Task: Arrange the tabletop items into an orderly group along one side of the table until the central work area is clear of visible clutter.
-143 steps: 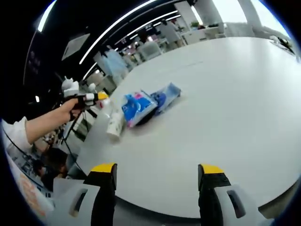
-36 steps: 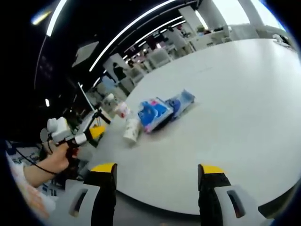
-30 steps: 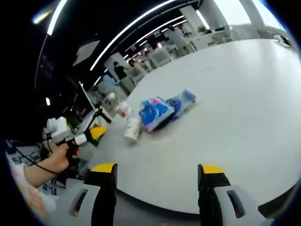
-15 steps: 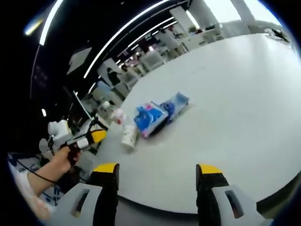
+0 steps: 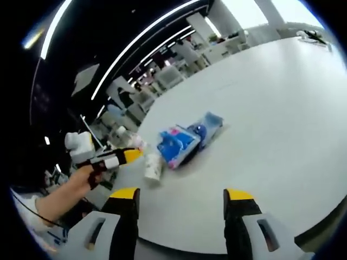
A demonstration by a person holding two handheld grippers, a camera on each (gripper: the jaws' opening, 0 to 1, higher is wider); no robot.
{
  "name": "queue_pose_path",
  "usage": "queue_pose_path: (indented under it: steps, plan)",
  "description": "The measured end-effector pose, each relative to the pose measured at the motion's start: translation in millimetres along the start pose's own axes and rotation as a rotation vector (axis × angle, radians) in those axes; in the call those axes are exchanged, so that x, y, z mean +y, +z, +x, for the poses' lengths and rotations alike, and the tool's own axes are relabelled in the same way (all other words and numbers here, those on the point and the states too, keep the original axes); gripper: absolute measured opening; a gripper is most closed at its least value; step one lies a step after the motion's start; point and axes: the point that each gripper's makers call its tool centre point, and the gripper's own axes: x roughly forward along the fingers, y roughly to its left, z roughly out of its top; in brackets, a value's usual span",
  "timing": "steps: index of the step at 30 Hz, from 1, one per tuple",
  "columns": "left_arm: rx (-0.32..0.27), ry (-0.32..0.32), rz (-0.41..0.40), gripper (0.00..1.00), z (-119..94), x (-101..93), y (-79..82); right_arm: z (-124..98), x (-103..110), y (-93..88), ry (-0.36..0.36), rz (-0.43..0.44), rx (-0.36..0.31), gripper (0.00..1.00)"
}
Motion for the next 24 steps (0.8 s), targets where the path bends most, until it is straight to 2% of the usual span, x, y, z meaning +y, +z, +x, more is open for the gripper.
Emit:
queue_pose_path:
  steps: [7, 11, 15, 17, 19, 21, 24]
  plan:
    - [0.035, 0.019, 0.044, 0.47, 23, -3.8, 11.6, 30, 1, 0.4, 0.008, 0.022, 0.04, 0.6]
    - [0.047, 0.025, 0.082, 0.46, 37, -2.6, 16.9, 46, -1, 5.9, 0.008, 0.042, 0.041, 0.59]
    - [0.114, 0.05, 0.086, 0.45, 52, 7.1, 9.7, 68, 0, 7.6, 0.015, 0.015, 0.071, 0.57]
    - [0.127, 0.05, 0.08, 0.46, 58, 8.9, 10.0, 79, 1, 9.4, 0.02, -0.011, 0.082, 0.53]
    - [0.144, 0.055, 0.107, 0.45, 64, 10.9, 10.0, 87, 3, 9.5, 0.029, -0.046, 0.097, 0.48]
    - [0.173, 0.063, 0.128, 0.44, 69, 13.3, 7.1, 97, 1, 4.7, 0.023, -0.083, 0.146, 0.47]
    - [0.21, 0.058, 0.131, 0.41, 75, 14.3, 1.5, 115, -2, 4.2, 0.009, -0.059, 0.163, 0.48]
